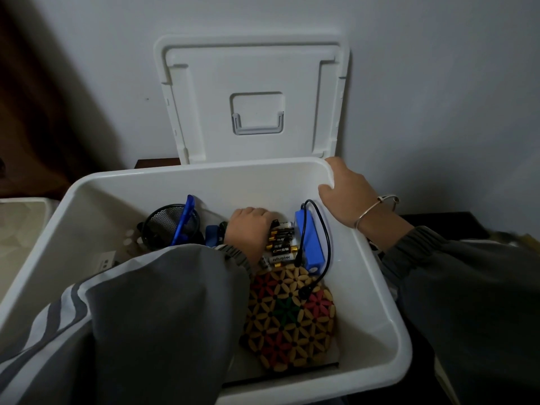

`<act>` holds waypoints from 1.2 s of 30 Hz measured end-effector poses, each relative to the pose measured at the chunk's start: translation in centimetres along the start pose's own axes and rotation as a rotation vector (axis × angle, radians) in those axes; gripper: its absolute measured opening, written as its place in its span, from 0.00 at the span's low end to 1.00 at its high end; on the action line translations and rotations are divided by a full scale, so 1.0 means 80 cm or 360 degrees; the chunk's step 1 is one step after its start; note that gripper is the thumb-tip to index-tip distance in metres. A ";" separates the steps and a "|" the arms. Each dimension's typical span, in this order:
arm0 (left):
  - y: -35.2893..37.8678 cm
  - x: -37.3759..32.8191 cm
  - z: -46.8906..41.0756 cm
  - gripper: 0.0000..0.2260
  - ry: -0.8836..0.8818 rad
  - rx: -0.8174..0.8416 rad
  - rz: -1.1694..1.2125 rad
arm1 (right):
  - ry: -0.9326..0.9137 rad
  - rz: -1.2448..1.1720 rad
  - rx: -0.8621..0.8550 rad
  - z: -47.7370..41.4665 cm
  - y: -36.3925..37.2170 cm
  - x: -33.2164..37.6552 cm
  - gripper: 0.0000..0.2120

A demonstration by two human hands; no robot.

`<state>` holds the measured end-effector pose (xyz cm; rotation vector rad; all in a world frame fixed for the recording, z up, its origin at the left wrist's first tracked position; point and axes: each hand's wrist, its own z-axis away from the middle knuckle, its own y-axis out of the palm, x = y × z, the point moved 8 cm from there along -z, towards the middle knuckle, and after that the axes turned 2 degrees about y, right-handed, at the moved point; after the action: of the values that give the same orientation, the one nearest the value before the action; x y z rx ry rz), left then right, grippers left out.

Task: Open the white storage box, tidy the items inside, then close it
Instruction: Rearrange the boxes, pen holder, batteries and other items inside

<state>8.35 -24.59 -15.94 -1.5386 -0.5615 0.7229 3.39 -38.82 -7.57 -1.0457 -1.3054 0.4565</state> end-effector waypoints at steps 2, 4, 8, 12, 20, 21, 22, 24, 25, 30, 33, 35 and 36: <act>-0.005 -0.010 -0.002 0.16 0.0071 0.0009 0.0093 | -0.0002 -0.0012 -0.0001 0.000 0.000 0.000 0.20; -0.007 -0.019 -0.003 0.16 0.0099 0.0033 0.0144 | -0.0002 -0.0019 0.0001 0.001 0.001 0.001 0.20; -0.002 -0.032 -0.011 0.15 0.0104 0.0058 0.0025 | -0.0002 -0.0020 0.0001 0.001 0.000 0.002 0.20; 0.000 -0.031 -0.016 0.16 0.0124 0.0103 0.0075 | -0.0008 -0.0017 -0.0008 0.001 -0.002 0.002 0.20; -0.003 -0.004 0.018 0.12 -0.0130 0.0077 0.0086 | -0.0002 -0.0023 0.0006 0.003 -0.002 0.004 0.20; 0.002 -0.001 0.023 0.12 -0.0181 0.0137 0.0032 | 0.0000 -0.0029 0.0009 0.003 -0.002 0.004 0.20; 0.007 0.000 0.029 0.13 -0.0224 0.0201 0.0014 | 0.0001 -0.0031 0.0013 0.003 -0.001 0.004 0.20; 0.017 0.000 0.036 0.13 -0.0312 0.0315 0.0066 | 0.0002 -0.0026 0.0018 0.003 -0.001 0.004 0.19; 0.021 -0.001 0.037 0.13 -0.0367 0.0360 0.0120 | 0.0004 -0.0021 0.0018 0.003 -0.001 0.004 0.19; 0.031 -0.005 0.035 0.13 -0.0574 0.0505 0.0585 | 0.0015 -0.0012 0.0011 0.002 0.000 0.002 0.19; 0.033 -0.002 0.037 0.14 -0.0576 0.0542 0.0664 | 0.0018 -0.0010 -0.0007 0.001 -0.001 0.001 0.19; 0.033 0.000 0.040 0.14 -0.0586 0.0556 0.0677 | 0.0016 -0.0006 0.0002 0.001 0.000 0.001 0.19; 0.032 0.002 0.041 0.15 -0.0591 0.0550 0.0647 | 0.0012 -0.0004 0.0005 0.001 0.000 0.002 0.19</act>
<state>5.91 -22.52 -18.52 -1.2075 -0.3676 1.3625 3.35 -38.70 -7.48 -1.0423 -1.2989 0.4520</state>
